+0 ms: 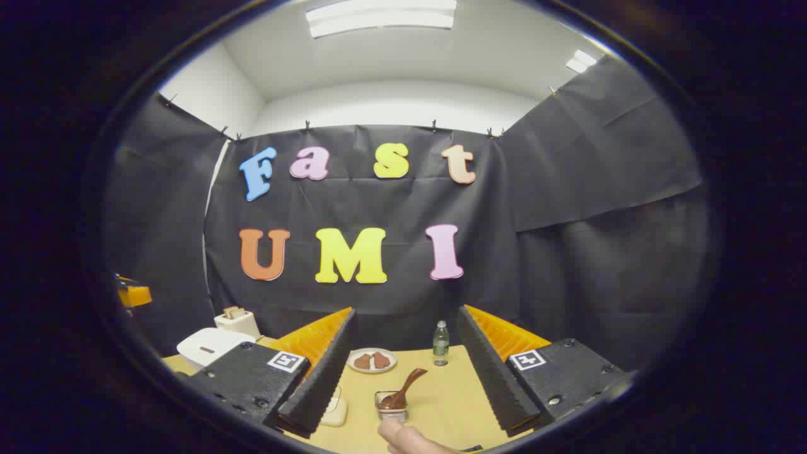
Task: Close the left gripper, press the button to open the rice cooker; take a wooden spoon from the chopstick holder with the right hand, scoop a spoonful of rice and pour it into the rice cooker, then put the wooden spoon back into the chopstick holder.
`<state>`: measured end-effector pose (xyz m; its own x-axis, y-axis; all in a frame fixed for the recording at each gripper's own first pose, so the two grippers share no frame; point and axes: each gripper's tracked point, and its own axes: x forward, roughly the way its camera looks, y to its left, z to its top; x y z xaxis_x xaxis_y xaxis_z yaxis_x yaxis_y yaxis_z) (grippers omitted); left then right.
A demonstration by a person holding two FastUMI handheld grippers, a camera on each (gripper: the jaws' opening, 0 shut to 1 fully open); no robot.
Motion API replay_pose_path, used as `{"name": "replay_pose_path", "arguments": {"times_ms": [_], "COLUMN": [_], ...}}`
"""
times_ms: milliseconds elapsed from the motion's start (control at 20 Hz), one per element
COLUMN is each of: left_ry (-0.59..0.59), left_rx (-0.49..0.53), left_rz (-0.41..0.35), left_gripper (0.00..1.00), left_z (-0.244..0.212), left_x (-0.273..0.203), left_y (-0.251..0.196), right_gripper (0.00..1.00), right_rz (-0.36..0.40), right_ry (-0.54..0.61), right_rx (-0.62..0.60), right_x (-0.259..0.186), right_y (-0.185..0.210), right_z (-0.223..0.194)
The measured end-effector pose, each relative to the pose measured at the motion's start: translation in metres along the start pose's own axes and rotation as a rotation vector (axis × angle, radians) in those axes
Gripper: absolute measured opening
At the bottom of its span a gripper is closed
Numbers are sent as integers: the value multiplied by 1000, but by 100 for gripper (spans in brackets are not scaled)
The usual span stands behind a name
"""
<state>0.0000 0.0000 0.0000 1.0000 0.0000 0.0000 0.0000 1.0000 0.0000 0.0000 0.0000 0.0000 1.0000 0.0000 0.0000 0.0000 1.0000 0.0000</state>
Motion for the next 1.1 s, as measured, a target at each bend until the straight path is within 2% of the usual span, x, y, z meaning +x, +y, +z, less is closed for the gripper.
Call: {"name": "replay_pose_path", "arguments": {"times_ms": [700, 1000, 1050, 1100], "left_ry": [11, 34, 32, 36], "left_rx": [15, -10, -8, -7], "left_rz": [7, 60, 66, 74], "left_gripper": [94, 94, 92, 83], "left_z": [-11, -23, -25, -30], "left_x": [6, 24, 28, 31], "left_y": [17, 30, 33, 37], "right_gripper": [100, 100, 100, 100], "right_rz": [22, 44, 46, 49], "right_ry": [88, 86, 82, 79], "right_rx": [57, 45, 48, 53], "right_x": [25, 31, 32, 34], "right_y": [-16, -14, -14, -14], "right_z": [-33, -42, -43, -44]}}
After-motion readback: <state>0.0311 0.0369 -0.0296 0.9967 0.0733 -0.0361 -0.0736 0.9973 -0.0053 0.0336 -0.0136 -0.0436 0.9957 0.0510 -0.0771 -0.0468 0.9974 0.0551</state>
